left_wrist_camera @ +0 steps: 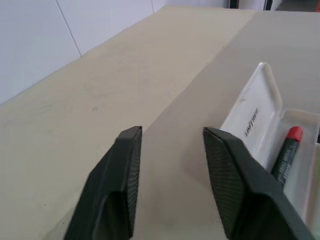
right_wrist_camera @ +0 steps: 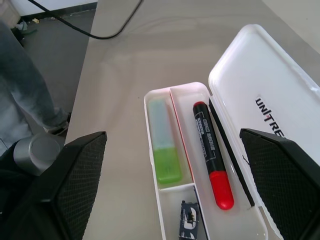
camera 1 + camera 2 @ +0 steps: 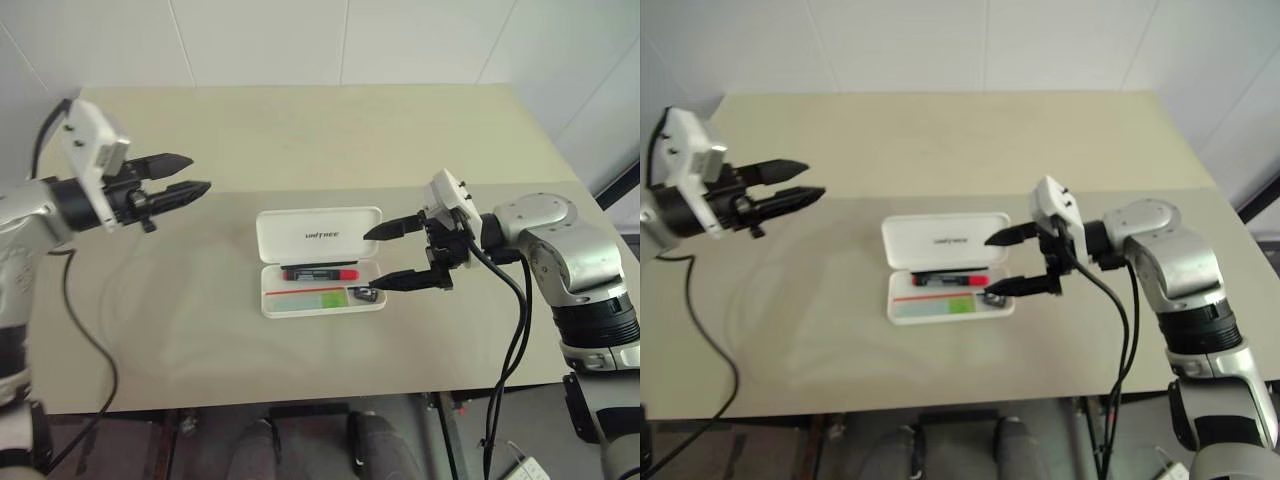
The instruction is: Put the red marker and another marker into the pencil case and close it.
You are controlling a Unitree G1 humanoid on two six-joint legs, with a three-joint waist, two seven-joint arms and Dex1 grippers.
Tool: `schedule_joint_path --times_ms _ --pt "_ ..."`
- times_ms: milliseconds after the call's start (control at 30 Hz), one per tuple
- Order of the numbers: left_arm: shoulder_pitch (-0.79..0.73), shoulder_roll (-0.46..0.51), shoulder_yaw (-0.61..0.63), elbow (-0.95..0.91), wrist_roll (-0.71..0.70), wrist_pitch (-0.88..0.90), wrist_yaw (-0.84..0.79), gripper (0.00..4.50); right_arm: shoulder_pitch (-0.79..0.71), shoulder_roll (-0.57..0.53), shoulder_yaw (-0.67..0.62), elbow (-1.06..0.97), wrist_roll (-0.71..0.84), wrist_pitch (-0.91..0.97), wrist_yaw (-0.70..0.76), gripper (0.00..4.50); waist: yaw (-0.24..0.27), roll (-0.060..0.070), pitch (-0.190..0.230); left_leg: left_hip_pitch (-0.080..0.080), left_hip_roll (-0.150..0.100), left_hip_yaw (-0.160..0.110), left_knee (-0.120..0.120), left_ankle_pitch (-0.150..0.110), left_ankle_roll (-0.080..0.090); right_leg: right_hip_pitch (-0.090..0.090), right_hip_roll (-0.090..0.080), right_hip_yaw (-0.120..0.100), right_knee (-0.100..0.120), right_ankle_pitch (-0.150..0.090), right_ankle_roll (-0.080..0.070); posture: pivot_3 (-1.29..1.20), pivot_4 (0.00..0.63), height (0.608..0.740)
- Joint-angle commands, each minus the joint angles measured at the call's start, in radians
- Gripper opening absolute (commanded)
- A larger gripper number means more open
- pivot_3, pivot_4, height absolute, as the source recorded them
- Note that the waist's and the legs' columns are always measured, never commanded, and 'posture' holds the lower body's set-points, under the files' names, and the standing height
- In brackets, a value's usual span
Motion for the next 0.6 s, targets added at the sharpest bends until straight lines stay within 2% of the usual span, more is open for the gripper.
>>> schedule_joint_path --times_ms 33,133,333,600 --pt "-0.109 -0.054 -0.082 0.176 0.103 -0.103 -0.048 0.92 0.012 -0.014 -0.036 -0.08 0.047 0.03 -0.024 4.5 0.0 0.0 0.0 0.0 0.0 0.0 0.0 0.0 0.0 0.0 0.0 0.0 0.0 0.0 0.0 0.0 0.15 0.74" --pt "-0.186 -0.125 -0.142 0.346 0.181 -0.178 -0.07 0.03 0.025 -0.009 -0.039 -0.114 0.058 0.052 -0.059 4.5 -0.001 0.0 0.0 -0.001 0.0 0.0 0.0 0.0 0.0 -0.001 0.0 0.0 0.0 0.0 0.001 0.0 0.15 0.74" --pt "-0.235 -0.236 -0.201 0.517 0.252 -0.27 -0.148 0.03 0.052 -0.01 -0.031 -0.16 0.063 0.08 -0.126 4.5 0.0 0.0 0.0 -0.003 0.0 0.0 0.001 0.0 0.0 -0.002 0.0 0.0 0.0 0.0 0.001 0.0 0.15 0.74" --pt "-0.232 -0.304 -0.183 0.491 0.226 -0.263 -0.254 0.03 0.071 -0.025 -0.031 -0.19 0.068 0.094 -0.158 4.5 0.0 0.0 0.0 -0.007 0.0 -0.001 0.006 0.0 0.001 -0.004 0.0 0.0 0.001 0.001 0.003 0.0 0.15 0.74"
